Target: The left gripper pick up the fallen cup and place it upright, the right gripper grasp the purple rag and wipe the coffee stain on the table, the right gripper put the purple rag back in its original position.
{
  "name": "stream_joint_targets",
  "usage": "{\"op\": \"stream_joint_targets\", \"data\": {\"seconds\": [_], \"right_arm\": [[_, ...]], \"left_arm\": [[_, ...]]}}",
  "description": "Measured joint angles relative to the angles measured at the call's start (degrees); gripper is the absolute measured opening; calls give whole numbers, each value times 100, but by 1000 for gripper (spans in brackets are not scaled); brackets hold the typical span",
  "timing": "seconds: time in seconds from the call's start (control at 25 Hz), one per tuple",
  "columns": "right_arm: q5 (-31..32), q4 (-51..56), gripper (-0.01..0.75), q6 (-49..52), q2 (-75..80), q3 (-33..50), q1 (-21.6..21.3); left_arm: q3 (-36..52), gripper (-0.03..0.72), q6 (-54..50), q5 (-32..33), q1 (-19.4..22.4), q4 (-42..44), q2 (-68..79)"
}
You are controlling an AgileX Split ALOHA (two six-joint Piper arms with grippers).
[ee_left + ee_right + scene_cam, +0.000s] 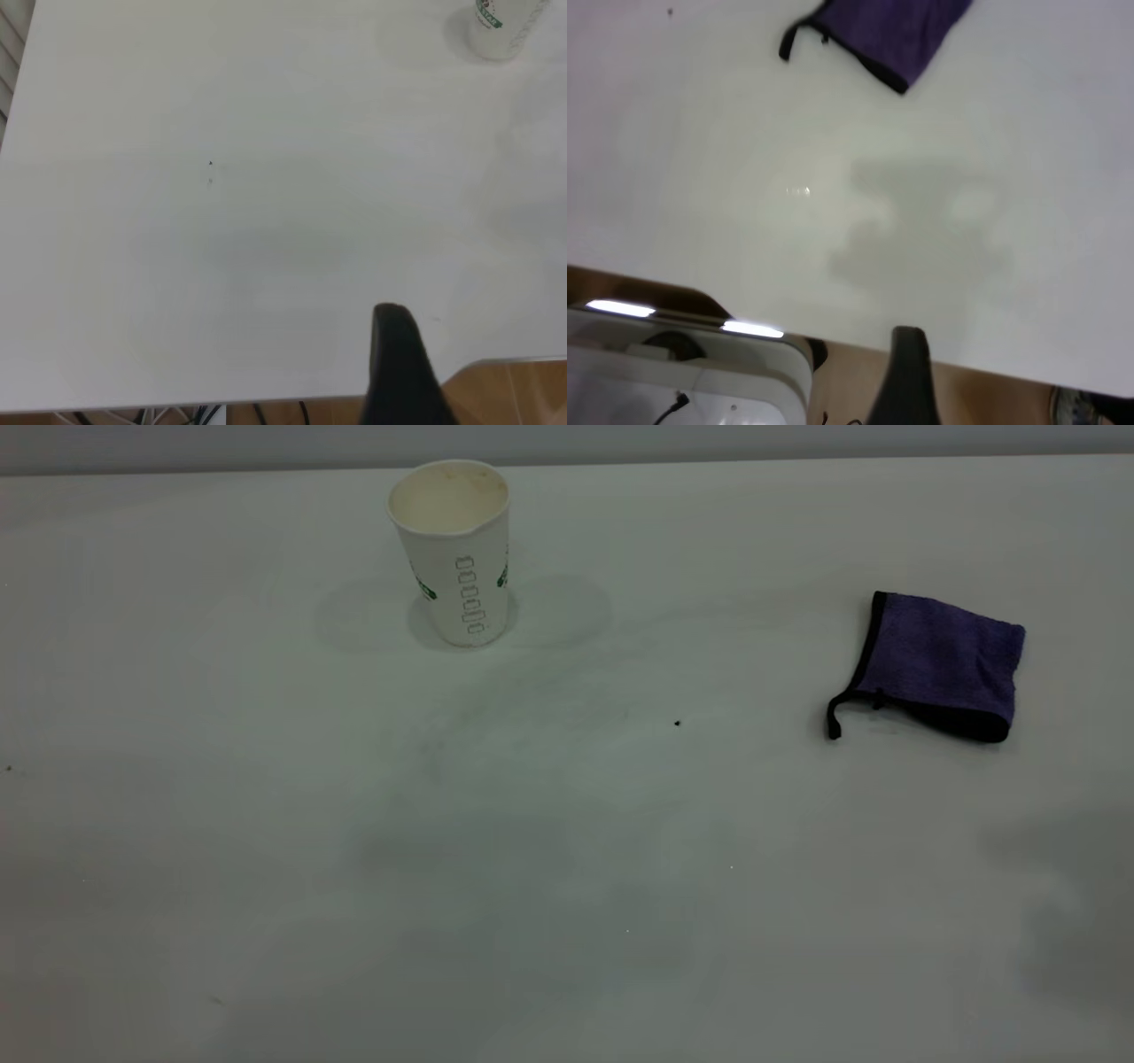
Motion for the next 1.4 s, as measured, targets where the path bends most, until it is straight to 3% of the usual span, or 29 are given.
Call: {"op": "stream_joint_targets", "data": {"seconds": [0.4, 0.68, 0.96, 1.4], "right_arm": [[15, -129, 676, 0, -2961, 1776, 0], [-699, -129, 658, 170, -4498, 3196, -6], [-494, 38, 644, 205, -5452, 3296, -344], [-543, 124, 628, 245, -6059, 3394, -351]], "left_arm": [[0, 513, 0, 0, 0, 0, 0], [0, 513, 0, 0, 0, 0, 0], [0, 513, 0, 0, 0, 0, 0], [0, 513, 0, 0, 0, 0, 0]]}}
